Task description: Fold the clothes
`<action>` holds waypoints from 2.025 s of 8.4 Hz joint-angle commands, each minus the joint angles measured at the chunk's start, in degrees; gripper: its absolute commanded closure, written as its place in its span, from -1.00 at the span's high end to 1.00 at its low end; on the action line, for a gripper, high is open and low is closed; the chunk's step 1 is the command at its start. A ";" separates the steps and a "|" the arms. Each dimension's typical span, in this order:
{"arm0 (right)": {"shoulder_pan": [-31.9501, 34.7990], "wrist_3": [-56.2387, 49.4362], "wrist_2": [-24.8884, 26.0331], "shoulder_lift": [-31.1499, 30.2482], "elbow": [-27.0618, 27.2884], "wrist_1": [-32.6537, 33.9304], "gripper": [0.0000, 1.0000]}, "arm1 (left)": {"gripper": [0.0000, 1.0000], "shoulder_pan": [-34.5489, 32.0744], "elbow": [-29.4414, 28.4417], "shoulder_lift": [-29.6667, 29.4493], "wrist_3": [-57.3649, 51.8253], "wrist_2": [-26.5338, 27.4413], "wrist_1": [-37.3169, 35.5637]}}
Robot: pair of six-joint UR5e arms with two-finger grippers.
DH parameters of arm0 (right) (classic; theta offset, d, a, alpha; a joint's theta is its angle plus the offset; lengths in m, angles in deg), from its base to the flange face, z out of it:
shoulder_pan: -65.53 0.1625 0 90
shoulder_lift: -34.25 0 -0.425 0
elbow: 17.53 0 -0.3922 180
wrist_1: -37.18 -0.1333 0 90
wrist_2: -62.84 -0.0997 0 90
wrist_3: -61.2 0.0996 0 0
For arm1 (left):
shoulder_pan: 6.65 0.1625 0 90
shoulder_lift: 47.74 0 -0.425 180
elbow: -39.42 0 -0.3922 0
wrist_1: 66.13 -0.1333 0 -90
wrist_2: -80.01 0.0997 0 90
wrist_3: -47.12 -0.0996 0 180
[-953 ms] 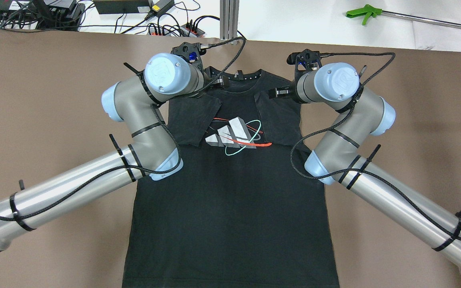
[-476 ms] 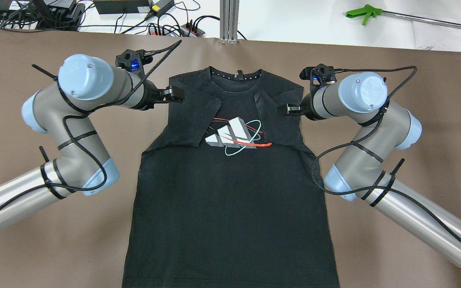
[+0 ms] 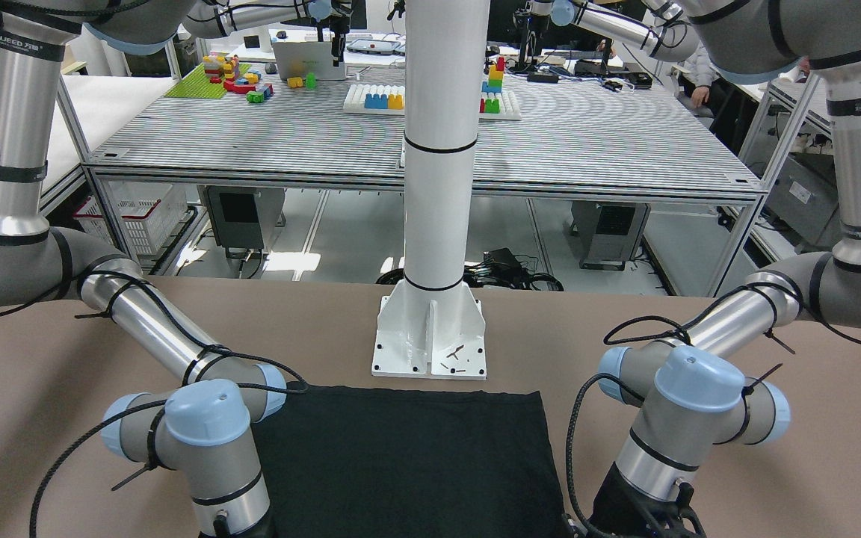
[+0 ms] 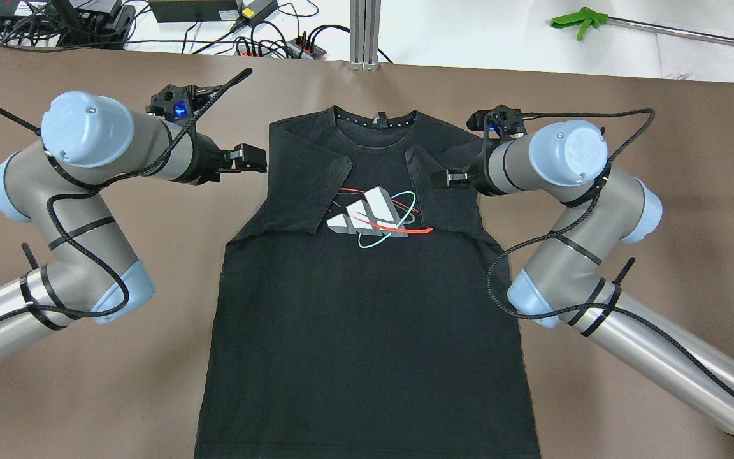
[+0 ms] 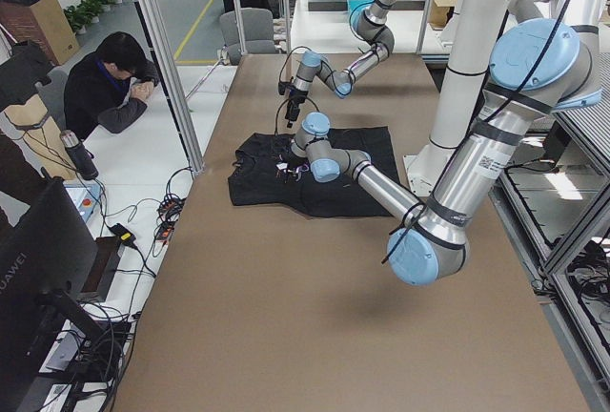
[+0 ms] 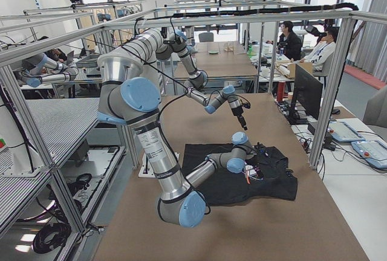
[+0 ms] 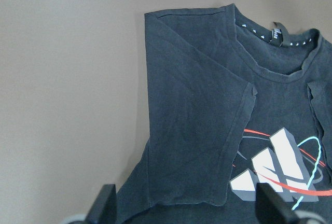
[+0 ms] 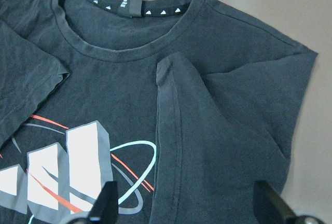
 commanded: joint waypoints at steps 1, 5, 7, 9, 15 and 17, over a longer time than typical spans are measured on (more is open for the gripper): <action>-5.93 -3.33 9.31 0.74 -1.25 3.13 0.76 | 0.89 -0.12 0.14 -0.04 -0.34 -0.04 0.00; -9.27 -2.90 13.97 0.74 -4.32 3.14 0.48 | 0.89 -0.20 0.14 -0.04 -0.34 0.05 0.00; -9.37 -2.72 14.24 1.26 -4.77 3.14 0.22 | 0.89 -0.20 -0.29 -0.13 -0.78 0.14 -0.09; -9.28 -2.89 14.24 1.26 -4.77 3.14 -0.32 | 0.89 -0.20 -0.64 -0.22 -1.30 0.23 -0.09; -9.19 -3.06 14.16 1.35 -4.51 3.05 -1.00 | 0.89 -0.29 -0.82 -0.22 -1.31 0.32 0.00; -8.93 -3.33 13.72 1.35 -3.46 3.05 -1.00 | 0.89 -0.64 -0.74 -0.22 -1.31 0.32 0.00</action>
